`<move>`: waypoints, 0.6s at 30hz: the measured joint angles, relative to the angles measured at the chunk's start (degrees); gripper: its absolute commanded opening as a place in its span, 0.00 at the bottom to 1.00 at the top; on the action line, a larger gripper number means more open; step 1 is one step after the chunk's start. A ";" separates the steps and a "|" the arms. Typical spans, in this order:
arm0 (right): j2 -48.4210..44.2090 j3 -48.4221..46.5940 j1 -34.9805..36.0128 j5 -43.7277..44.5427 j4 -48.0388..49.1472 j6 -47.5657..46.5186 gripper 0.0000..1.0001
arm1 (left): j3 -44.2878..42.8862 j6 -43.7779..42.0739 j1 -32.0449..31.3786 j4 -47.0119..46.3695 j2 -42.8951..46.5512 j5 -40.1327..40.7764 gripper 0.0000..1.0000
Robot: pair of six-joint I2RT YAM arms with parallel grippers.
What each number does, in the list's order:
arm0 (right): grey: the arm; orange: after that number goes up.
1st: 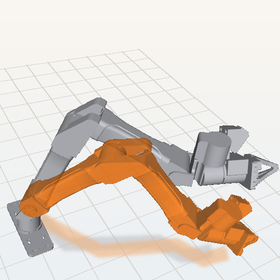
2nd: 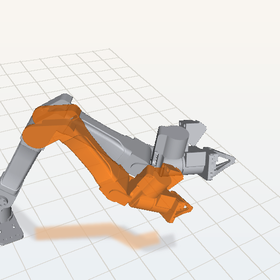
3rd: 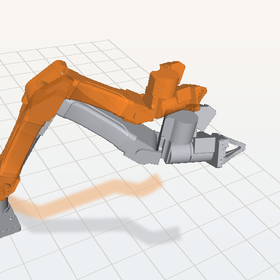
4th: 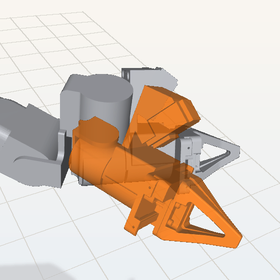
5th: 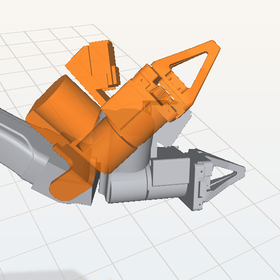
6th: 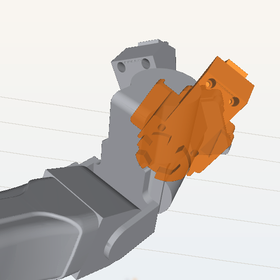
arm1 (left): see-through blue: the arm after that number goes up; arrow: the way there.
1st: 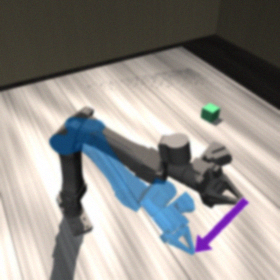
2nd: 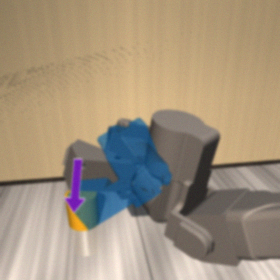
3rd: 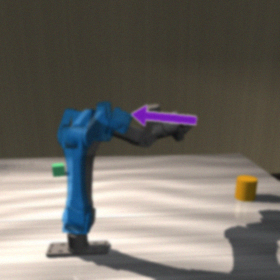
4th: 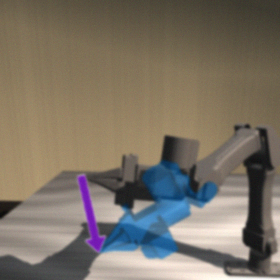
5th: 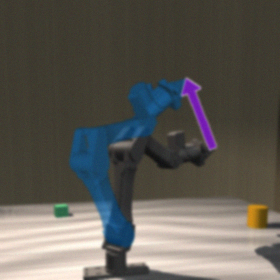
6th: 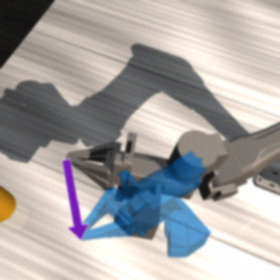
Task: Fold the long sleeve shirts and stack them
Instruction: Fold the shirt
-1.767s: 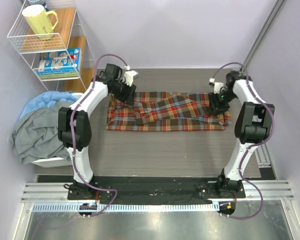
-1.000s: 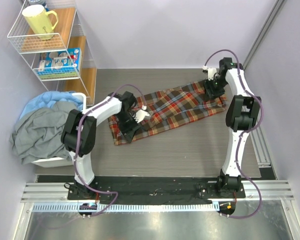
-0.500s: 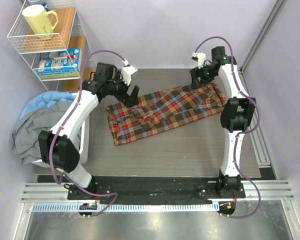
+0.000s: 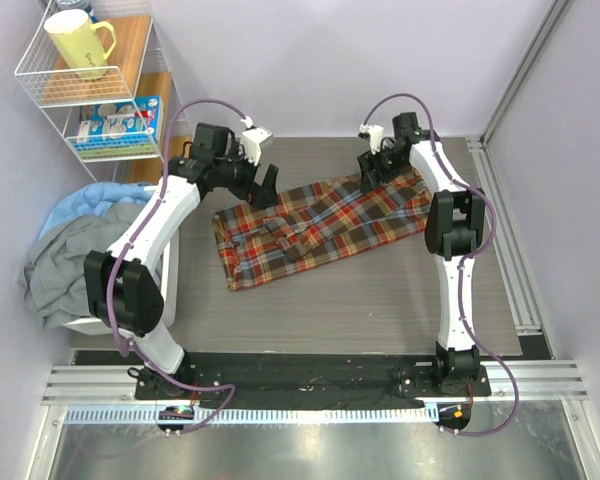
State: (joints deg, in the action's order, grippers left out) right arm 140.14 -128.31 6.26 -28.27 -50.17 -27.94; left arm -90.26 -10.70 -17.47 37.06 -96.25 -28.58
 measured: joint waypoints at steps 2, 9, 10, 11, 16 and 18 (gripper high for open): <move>0.00 1.38 -0.13 0.22 0.48 -0.44 0.62 | 0.46 -0.13 0.00 0.07 0.09 0.00 1.00; 0.00 4.46 -1.25 1.38 -0.59 -3.41 0.37 | 1.40 -0.28 0.00 0.07 0.11 0.00 1.00; -0.02 4.44 -1.46 1.38 -0.61 -3.82 0.33 | 1.53 -0.28 0.00 0.07 0.11 0.00 1.00; -0.02 4.44 -1.68 1.36 -0.66 -4.35 0.29 | 1.64 -0.28 0.00 0.11 0.11 0.00 1.00; -0.02 3.85 -2.32 -0.20 -1.49 -5.77 0.01 | 1.95 -0.26 0.00 0.07 0.11 0.00 1.00; -0.02 3.19 -2.19 -0.44 -1.70 -6.69 0.01 | 1.97 -0.26 0.00 0.07 0.11 0.00 1.00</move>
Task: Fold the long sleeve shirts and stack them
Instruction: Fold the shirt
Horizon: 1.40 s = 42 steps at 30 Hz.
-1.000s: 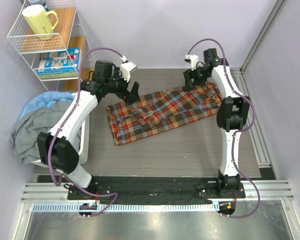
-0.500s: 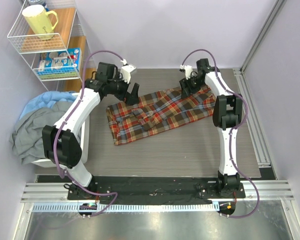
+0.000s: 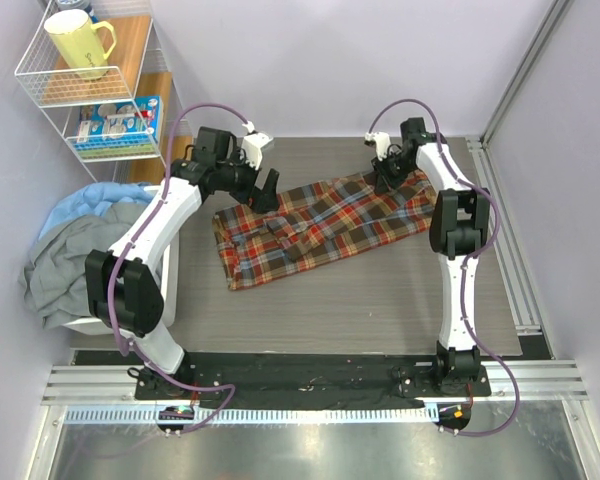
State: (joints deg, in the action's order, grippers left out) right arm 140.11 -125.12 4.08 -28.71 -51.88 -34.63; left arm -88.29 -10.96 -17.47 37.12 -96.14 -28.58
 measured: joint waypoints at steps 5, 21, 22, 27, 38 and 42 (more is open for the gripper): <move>0.00 -0.68 1.64 0.02 0.55 -2.56 0.01 | 0.09 0.00 0.00 -0.02 0.00 0.02 1.00; -0.79 1.40 2.38 7.06 3.28 -5.73 0.55 | 0.46 -0.33 0.00 1.64 -1.79 6.29 0.96; -0.85 1.40 1.97 7.72 3.26 -5.35 0.61 | -0.24 -0.44 0.00 2.01 -2.82 7.15 0.94; -2.10 1.38 -1.22 9.94 3.41 -2.21 0.68 | -2.36 -1.86 0.00 3.37 -9.49 9.90 0.86; -19.19 14.64 -3.63 11.63 1.97 5.68 0.52 | -7.39 -5.68 0.00 7.41 -23.98 15.72 0.57; -20.33 19.45 -2.99 12.35 1.29 7.96 0.47 | -5.55 -8.48 0.00 9.73 -25.70 18.73 0.47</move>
State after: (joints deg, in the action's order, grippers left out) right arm 119.79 -105.67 1.08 -16.36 -50.59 -26.68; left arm -93.84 -19.44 -17.47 46.85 -121.84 -9.85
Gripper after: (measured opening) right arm 0.501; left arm 0.526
